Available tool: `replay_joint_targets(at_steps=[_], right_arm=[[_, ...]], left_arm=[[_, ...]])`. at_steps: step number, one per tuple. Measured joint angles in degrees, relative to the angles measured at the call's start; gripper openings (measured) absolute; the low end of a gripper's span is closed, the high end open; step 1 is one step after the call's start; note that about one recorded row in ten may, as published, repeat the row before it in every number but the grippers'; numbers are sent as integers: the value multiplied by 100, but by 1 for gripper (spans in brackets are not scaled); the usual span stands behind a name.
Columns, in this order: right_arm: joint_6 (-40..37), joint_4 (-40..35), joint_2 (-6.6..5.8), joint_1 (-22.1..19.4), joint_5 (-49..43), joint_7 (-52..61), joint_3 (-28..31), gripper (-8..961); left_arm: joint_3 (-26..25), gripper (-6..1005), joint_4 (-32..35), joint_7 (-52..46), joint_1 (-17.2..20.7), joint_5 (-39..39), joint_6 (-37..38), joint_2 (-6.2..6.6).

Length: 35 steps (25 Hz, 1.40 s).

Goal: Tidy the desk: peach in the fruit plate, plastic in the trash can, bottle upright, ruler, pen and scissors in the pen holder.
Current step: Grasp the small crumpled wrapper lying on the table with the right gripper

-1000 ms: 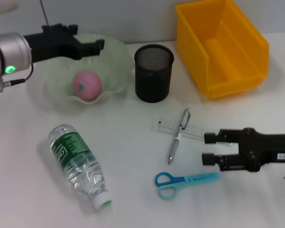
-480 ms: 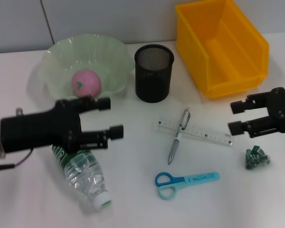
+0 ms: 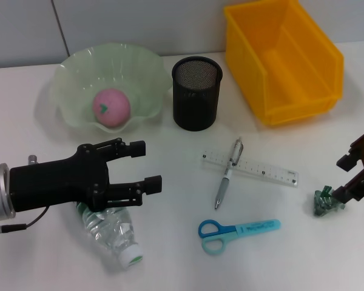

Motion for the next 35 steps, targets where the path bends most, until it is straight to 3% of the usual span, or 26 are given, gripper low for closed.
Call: replay_joint_targets(at_steps=[9, 19, 35], right_arm=[[1085, 400, 241, -220, -387, -55, -895, 761], [1889, 1048, 288, -270, -478, -100, -1301, 758], [2210, 1251, 364, -278, -506, -134, -1398, 755]], left_arm=[[-27, 863, -11, -38, -18, 8, -47, 9], [-35, 863, -17, -62, -57, 18, -90, 18], [-34, 863, -11, -83, -69, 10, -88, 29]])
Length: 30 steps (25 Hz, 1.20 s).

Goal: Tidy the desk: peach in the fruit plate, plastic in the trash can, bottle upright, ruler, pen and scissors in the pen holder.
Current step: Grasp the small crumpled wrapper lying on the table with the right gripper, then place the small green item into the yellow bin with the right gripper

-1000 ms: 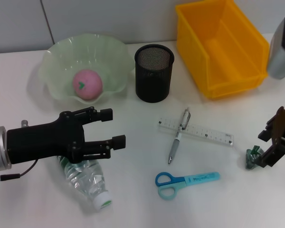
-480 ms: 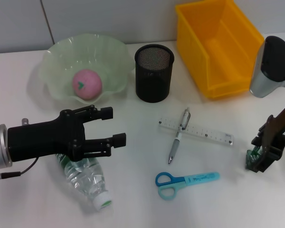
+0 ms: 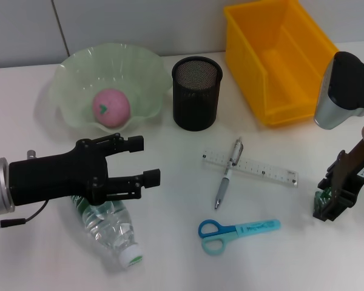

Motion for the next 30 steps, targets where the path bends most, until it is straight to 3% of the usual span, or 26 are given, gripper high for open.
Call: replay_joint_targets(at_steps=[3, 10, 17, 19, 21, 26, 29, 30], right_arm=[[25, 11, 3, -3, -77, 0, 3, 754], [24, -65, 4, -5, -104, -13, 181, 447], [-351, -729, -76, 35, 356, -15, 1058, 276], [-446, -1198, -112, 70, 725, 97, 1563, 258], [-415, -1341, -117, 75, 880, 155, 1708, 240], [579, -1573, -49, 65, 1581, 519, 1971, 215], [1914, -1092, 73, 98, 1607, 611, 1733, 202], [1914, -1092, 73, 98, 1607, 611, 1733, 198]], left_arm=[[0, 863, 0, 0, 0, -19, 2, 0], [0, 863, 8, 0, 0, -35, 5, -7], [-7, 863, 28, 0, 1, -40, 29, -11], [-9, 863, 35, -1, 1, -44, 44, -12], [-9, 862, 40, -2, 1, -45, 45, -12], [-10, 862, 46, -8, 1, -47, 49, -11], [-10, 862, 40, -9, 8, -49, 57, -17], [-10, 862, 40, -9, 8, -49, 57, -17]])
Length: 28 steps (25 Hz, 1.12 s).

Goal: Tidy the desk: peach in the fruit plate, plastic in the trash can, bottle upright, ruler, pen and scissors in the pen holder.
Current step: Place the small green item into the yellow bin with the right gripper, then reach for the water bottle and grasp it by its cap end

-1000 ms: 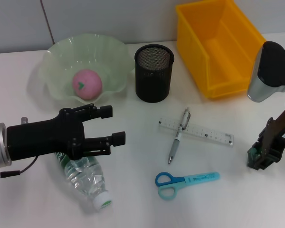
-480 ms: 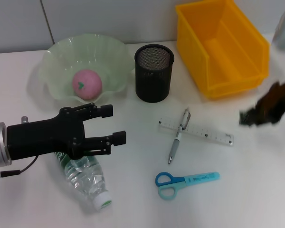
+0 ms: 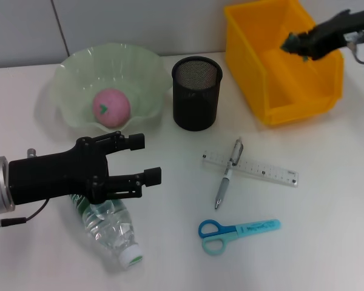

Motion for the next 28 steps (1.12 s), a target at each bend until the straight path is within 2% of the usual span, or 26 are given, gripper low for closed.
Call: replay_joint_targets(at_steps=[5, 9, 17, 23, 24, 25, 28], right_arm=[[1158, 920, -35, 218, 197, 83, -71, 188], [1599, 1262, -42, 315, 247, 151, -49, 319], [1719, 1230, -17, 243, 481, 158, -35, 618], [1769, 1184, -39, 94, 983, 126, -28, 694], [1742, 1073, -56, -58, 1444, 109, -27, 706], [1742, 1073, -56, -58, 1444, 109, -27, 719], [1509, 858, -104, -361, 2361, 39, -49, 744]], left_arm=[[0, 862, 0, 0, 13, -4, 1, 2], [1, 862, 24, 0, 45, -6, 9, 13], [1, 862, 33, 7, 54, -6, 29, 22], [1, 862, 36, 25, 54, -5, 52, 58], [1, 862, 41, 23, 49, -5, 67, 68], [1, 862, 41, 23, 49, -5, 67, 68], [1, 862, 49, 17, 21, -4, 73, 80]])
